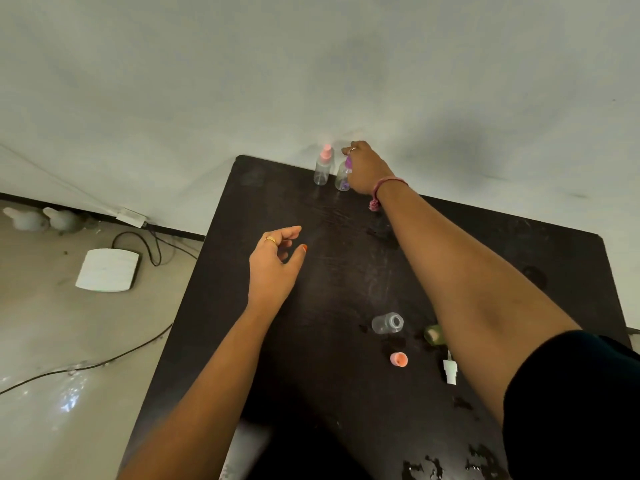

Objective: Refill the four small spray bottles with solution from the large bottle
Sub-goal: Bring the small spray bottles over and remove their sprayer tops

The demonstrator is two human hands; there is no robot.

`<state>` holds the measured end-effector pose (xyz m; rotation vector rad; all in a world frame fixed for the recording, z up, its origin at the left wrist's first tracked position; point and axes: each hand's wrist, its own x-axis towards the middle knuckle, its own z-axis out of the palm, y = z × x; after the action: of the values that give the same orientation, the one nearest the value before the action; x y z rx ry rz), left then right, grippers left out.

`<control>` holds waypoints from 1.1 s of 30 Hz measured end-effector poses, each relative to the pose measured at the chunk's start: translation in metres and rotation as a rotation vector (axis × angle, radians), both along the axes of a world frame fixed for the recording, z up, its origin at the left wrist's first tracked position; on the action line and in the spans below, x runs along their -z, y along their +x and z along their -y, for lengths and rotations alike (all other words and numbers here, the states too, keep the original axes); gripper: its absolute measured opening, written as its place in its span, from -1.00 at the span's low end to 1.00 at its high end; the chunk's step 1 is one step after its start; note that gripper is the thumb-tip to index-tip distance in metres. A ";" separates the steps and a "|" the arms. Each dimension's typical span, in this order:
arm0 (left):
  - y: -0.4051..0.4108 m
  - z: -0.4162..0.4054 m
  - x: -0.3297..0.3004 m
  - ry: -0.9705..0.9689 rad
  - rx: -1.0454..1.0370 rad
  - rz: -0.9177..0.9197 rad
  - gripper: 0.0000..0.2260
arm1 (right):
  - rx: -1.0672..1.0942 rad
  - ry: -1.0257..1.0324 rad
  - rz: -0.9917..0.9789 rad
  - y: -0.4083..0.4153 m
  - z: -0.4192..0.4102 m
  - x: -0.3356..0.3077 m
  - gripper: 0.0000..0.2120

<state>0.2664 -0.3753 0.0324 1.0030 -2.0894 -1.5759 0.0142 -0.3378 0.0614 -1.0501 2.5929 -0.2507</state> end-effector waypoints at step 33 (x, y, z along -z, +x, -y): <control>0.021 -0.049 -0.064 0.069 0.109 -0.161 -0.47 | -0.005 -0.389 0.435 0.111 -0.116 -0.155 -0.79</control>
<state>0.2873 -0.3259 0.0965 0.7673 -2.0220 -1.7309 0.1252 -0.2221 0.2162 -0.9862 2.1915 -0.9033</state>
